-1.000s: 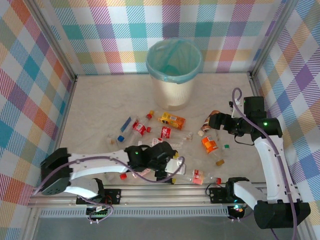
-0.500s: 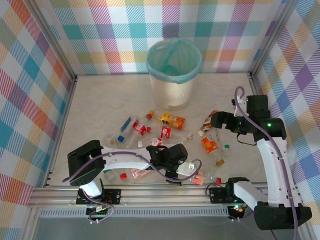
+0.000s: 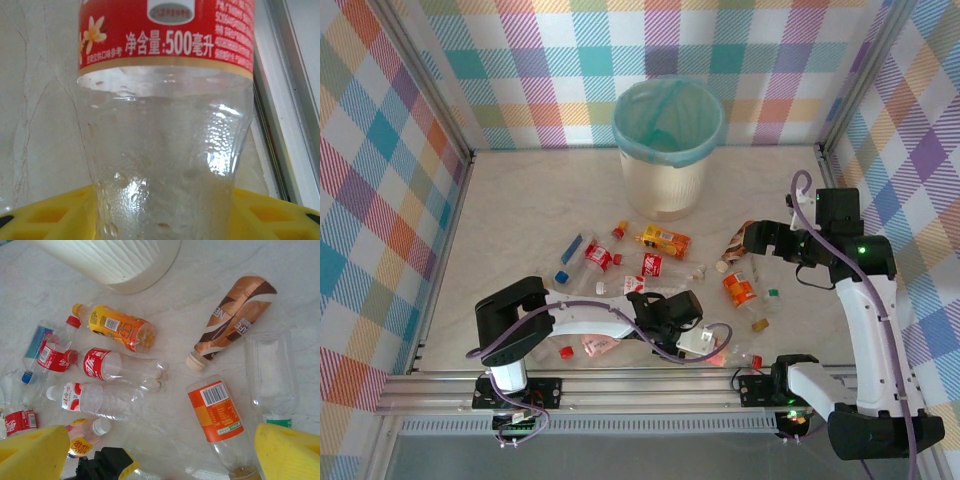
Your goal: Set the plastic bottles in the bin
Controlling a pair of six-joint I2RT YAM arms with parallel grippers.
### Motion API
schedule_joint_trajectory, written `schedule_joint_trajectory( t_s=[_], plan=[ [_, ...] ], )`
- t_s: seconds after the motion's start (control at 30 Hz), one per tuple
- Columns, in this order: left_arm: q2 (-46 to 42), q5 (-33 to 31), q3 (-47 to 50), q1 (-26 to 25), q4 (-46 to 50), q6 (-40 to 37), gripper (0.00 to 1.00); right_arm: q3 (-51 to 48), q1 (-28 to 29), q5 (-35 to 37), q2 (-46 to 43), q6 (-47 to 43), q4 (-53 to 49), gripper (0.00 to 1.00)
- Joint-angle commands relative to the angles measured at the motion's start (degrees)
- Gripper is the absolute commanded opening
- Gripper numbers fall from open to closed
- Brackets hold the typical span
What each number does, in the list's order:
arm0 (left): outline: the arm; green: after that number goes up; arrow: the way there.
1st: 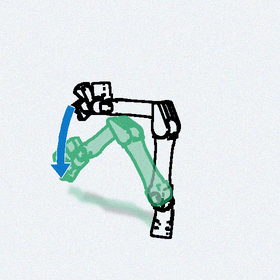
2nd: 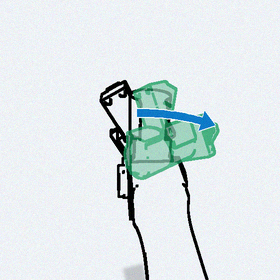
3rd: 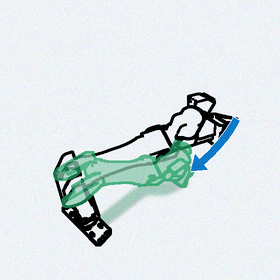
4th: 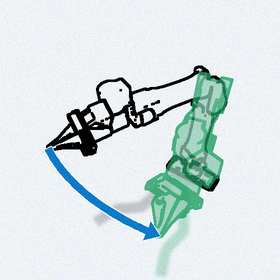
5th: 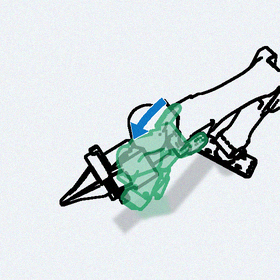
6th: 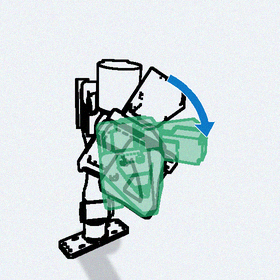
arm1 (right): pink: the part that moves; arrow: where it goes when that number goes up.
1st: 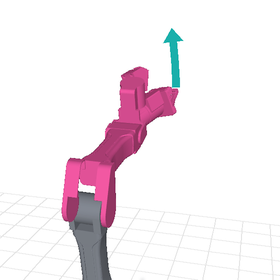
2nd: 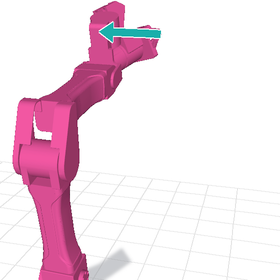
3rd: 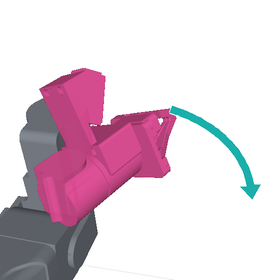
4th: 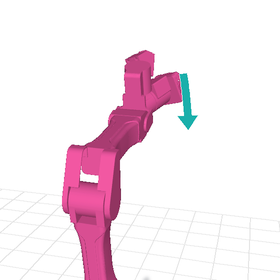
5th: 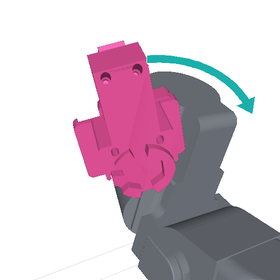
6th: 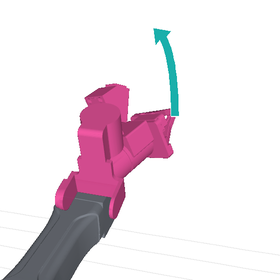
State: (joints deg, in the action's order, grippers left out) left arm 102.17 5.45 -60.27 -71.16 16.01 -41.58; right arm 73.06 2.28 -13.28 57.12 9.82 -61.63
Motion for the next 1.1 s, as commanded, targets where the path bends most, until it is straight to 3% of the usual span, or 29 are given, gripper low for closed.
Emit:
schedule_joint_trajectory(
  t_s=[0.0, 0.23, 0.57, 0.77, 1.07],
  plan=[
    [-4.28, -0.36, -0.48, 0.60, 0.45, 1.49, 0.56, 4.14, -0.02, 0.47, -0.30, -1.23, -1.28, 0.95],
    [-16.91, -2.05, 1.90, 4.83, -6.47, 8.45, 0.51, 12.83, -0.08, -3.14, 1.21, 0.49, -0.53, 0.93],
    [-31.95, -5.34, 3.01, 12.59, -15.41, 25.96, 0.50, 23.01, -0.05, -18.54, 5.02, 8.49, 11.89, 0.86],
    [-35.69, -5.63, 1.35, 16.27, -15.65, 33.30, 0.50, 24.76, 0.26, -26.09, 8.32, 14.83, 18.80, 0.74],
    [-36.89, -5.90, -0.20, 16.89, -15.47, 35.31, 0.49, 29.52, 5.75, -27.47, 12.96, 16.39, 20.83, 0.69]
  ],
)
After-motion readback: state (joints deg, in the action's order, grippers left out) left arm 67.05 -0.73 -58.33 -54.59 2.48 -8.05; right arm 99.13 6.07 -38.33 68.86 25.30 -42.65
